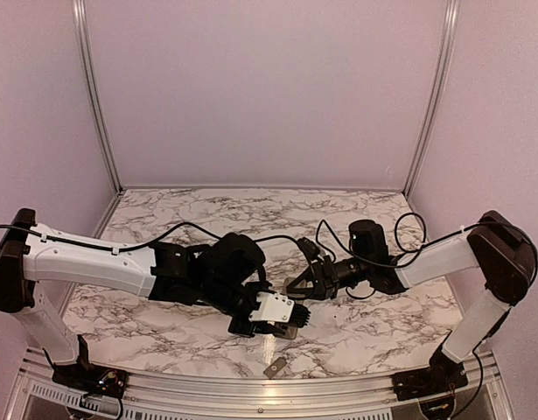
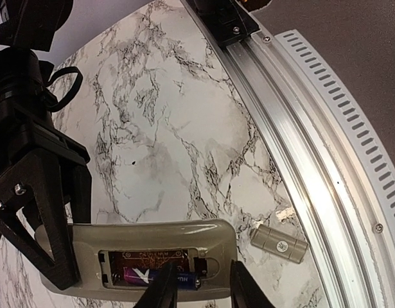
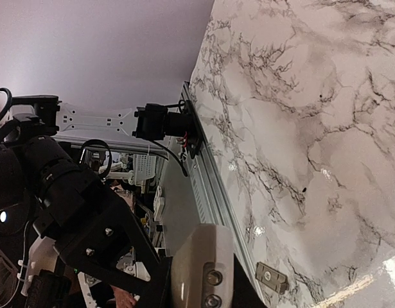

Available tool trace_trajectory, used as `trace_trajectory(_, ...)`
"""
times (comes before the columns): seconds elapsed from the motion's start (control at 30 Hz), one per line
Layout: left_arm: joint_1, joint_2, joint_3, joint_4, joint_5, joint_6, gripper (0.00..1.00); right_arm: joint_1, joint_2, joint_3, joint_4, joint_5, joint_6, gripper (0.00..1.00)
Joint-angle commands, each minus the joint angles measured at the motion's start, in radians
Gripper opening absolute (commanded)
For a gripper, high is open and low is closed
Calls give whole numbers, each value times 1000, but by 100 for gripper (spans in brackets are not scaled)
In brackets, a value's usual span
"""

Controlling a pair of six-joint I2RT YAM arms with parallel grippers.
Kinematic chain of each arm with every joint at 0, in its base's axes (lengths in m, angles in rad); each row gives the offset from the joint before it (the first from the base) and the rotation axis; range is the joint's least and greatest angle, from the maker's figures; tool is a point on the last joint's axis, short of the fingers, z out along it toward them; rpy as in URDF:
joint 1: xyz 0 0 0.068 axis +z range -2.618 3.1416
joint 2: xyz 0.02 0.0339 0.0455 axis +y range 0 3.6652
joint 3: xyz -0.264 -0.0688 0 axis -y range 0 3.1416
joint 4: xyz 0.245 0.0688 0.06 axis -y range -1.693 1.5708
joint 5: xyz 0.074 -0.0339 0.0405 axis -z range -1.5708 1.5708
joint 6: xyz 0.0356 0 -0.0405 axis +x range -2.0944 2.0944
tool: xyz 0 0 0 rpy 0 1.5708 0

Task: Load the batteries into the remote control
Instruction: Load the battery into the battery compartment.

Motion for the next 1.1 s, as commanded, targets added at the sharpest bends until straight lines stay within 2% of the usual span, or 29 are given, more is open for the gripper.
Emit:
trace_trajectory(0.0, -5, 13, 30, -29, -19, 12, 28, 21, -16, 39, -9, -17, -18, 0)
trace_trajectory(0.43, -5, 49, 28, -61, -108, 14, 16, 27, -20, 46, -12, -33, -22, 0)
trace_trajectory(1.07, 1, 119, 35, -89, -186, -9, 8, 43, -74, 39, 11, -56, -10, 0)
